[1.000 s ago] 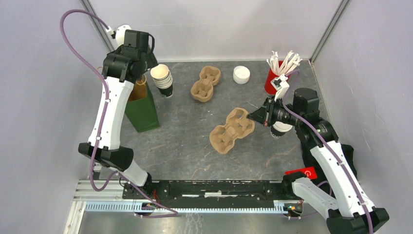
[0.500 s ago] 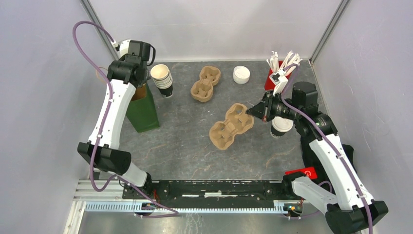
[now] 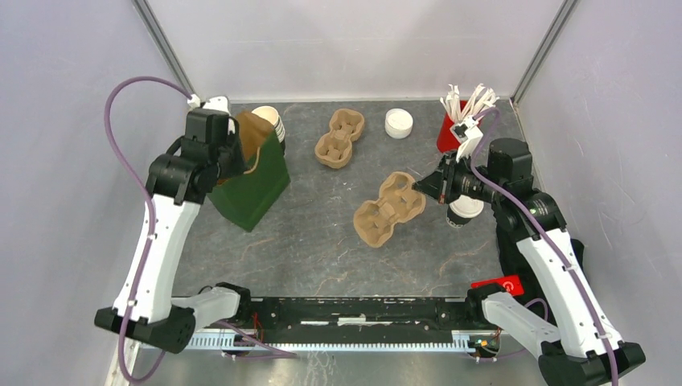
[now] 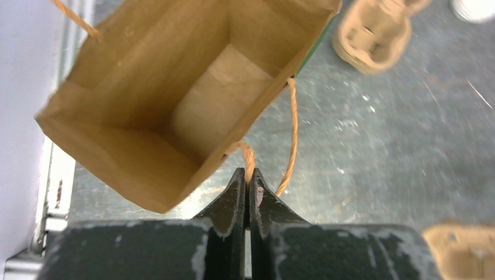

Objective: Pack the takeout coffee

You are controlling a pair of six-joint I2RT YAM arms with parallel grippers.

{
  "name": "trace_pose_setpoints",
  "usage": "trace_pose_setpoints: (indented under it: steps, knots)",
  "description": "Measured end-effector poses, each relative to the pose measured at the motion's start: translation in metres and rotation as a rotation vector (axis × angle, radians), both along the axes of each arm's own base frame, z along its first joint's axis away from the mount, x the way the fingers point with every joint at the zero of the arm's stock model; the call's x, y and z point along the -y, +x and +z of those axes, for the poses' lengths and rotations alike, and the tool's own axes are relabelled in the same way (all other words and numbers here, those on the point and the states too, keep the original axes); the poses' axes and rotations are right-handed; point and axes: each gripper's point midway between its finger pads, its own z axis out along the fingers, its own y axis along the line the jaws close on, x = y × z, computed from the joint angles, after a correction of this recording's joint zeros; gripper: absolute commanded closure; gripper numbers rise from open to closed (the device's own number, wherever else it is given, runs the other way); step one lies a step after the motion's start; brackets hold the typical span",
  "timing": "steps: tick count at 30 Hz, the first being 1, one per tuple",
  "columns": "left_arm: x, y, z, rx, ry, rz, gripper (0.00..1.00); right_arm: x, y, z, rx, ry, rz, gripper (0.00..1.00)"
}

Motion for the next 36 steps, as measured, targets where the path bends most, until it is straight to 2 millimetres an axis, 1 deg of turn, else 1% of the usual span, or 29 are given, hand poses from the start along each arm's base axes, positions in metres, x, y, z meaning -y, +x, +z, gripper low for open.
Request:
trace_pose_setpoints:
  steps: [2, 5, 7, 9, 12, 16, 20, 22, 24, 26, 27, 31, 33, 36]
  knots:
    - [0.014, -0.014, 0.001, 0.01, -0.021, -0.083, 0.98, 0.001, -0.001, -0.001, -0.004, -0.008, -0.004, 1.0]
    - [0.029, -0.029, 0.0, 0.022, -0.04, -0.184, 0.98, 0.003, -0.001, -0.004, -0.011, -0.02, -0.014, 1.0]
    - [0.041, -0.038, -0.004, 0.02, -0.058, -0.259, 0.98, 0.005, 0.0, -0.005, -0.014, -0.027, -0.026, 1.0]
    - [0.059, -0.048, -0.01, 0.009, -0.092, -0.358, 0.98, 0.007, 0.001, -0.003, -0.012, -0.033, -0.042, 1.0]
    - [0.09, -0.065, -0.019, -0.021, -0.158, -0.521, 0.98, 0.009, 0.004, 0.006, 0.001, -0.024, -0.07, 1.0]
    - [0.122, -0.081, -0.024, -0.061, -0.224, -0.684, 0.98, 0.013, 0.008, 0.026, 0.024, 0.004, -0.124, 1.0]
    - [0.149, -0.088, -0.023, -0.089, -0.263, -0.805, 0.98, 0.022, 0.011, 0.053, 0.076, 0.02, -0.197, 1.0]
    - [0.161, -0.088, -0.019, -0.089, -0.28, -0.851, 0.98, 0.029, 0.012, 0.068, 0.106, 0.018, -0.24, 1.0]
    - [0.178, -0.088, -0.012, -0.085, -0.311, -0.914, 0.98, 0.037, 0.011, 0.086, 0.146, 0.02, -0.284, 1.0]
    - [0.186, -0.09, -0.011, -0.088, -0.32, -0.943, 0.98, 0.042, 0.009, 0.098, 0.178, 0.024, -0.312, 1.0]
    - [0.195, -0.091, -0.009, -0.089, -0.332, -0.974, 0.98, 0.046, 0.007, 0.108, 0.203, 0.027, -0.329, 1.0]
    - [0.217, -0.089, -0.008, -0.091, -0.352, -1.039, 0.98, 0.056, 0.002, 0.125, 0.251, 0.029, -0.374, 1.0]
    - [0.228, -0.087, -0.007, -0.092, -0.359, -1.065, 0.98, 0.06, 0.001, 0.13, 0.266, 0.025, -0.393, 1.0]
    - [0.248, -0.082, 0.0, -0.08, -0.365, -1.107, 0.98, 0.065, 0.0, 0.135, 0.28, 0.02, -0.416, 1.0]
